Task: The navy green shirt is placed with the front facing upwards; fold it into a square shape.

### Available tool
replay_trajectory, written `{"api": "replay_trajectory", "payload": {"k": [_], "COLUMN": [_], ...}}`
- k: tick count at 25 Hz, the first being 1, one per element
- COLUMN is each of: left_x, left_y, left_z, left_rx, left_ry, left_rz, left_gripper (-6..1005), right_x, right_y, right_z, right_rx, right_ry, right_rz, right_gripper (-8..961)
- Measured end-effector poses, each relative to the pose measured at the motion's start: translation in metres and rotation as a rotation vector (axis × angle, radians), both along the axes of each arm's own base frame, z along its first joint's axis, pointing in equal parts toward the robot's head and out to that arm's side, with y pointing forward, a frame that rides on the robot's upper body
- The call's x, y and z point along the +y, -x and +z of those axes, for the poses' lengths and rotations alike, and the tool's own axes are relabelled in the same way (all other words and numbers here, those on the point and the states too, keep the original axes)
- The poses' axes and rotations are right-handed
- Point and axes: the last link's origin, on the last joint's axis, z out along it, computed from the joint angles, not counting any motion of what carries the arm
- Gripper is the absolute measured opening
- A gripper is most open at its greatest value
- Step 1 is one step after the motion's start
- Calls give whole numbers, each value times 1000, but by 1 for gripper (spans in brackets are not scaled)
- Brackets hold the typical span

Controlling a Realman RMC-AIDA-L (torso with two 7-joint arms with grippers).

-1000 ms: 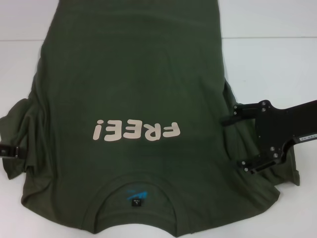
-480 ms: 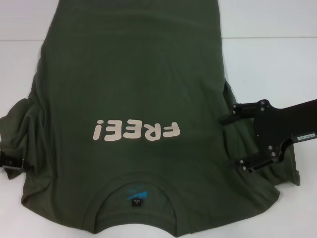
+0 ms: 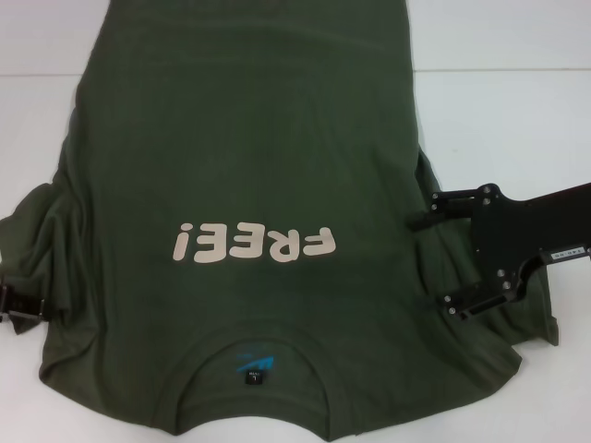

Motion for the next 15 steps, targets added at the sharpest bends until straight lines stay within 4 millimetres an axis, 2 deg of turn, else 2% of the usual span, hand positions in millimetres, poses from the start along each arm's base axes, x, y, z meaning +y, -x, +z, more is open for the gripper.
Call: {"api": "replay_trajectory", "payload": {"k": [5,10,15], "left_x": [0,1,1], "left_y": [3,4,3], "left_z": [-3,-3,-5], "left_rx": [15,14,13], "left_ry": [12,13,11], "left_rz": [-1,2,1], "left_gripper": [737,502,408], "right_x": [0,1,2], "right_y": [0,0,0], "right_z": [0,0,-1], "right_rx": [2,2,4], "right_ry": [-1,-5,-7], "right_rz": [0,0,-5], "right_gripper": [945,945,945]}}
